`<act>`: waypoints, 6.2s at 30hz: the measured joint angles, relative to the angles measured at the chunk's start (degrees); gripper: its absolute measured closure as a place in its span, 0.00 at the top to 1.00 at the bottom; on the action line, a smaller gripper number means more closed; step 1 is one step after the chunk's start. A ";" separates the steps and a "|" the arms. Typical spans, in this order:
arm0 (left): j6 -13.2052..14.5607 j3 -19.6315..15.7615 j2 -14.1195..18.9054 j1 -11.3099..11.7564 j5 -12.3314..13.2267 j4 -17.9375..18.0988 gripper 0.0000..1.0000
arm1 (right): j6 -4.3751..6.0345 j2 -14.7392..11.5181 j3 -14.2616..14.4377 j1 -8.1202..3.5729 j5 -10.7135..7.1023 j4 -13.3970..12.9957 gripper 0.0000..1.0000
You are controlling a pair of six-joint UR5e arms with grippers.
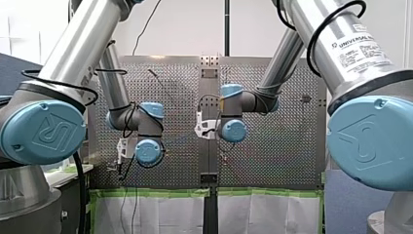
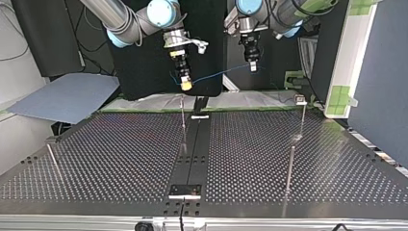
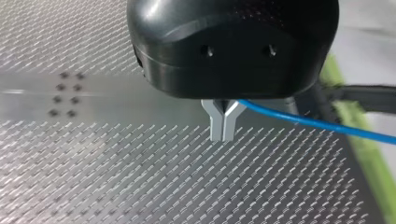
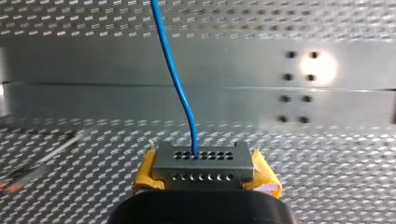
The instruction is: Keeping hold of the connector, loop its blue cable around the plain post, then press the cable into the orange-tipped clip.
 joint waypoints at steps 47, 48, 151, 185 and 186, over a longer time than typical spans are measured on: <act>-9.02 18.57 25.59 20.50 17.02 -25.57 0.00 | -0.74 -8.81 -13.92 -3.31 -12.75 11.18 0.00; -9.05 18.68 26.10 21.02 17.03 -26.07 0.00 | -0.69 -8.78 -14.25 -3.31 -13.12 11.32 0.00; -13.84 37.22 12.25 33.33 34.60 -33.33 0.00 | 1.63 3.28 -34.26 -4.38 -18.25 14.15 0.00; -16.53 31.02 11.32 30.92 32.05 -28.54 0.98 | 0.51 6.33 -33.48 -4.02 -18.23 19.13 0.00; -16.70 31.02 11.04 30.89 32.05 -28.45 0.98 | 0.49 6.37 -33.22 -4.04 -18.22 18.94 0.00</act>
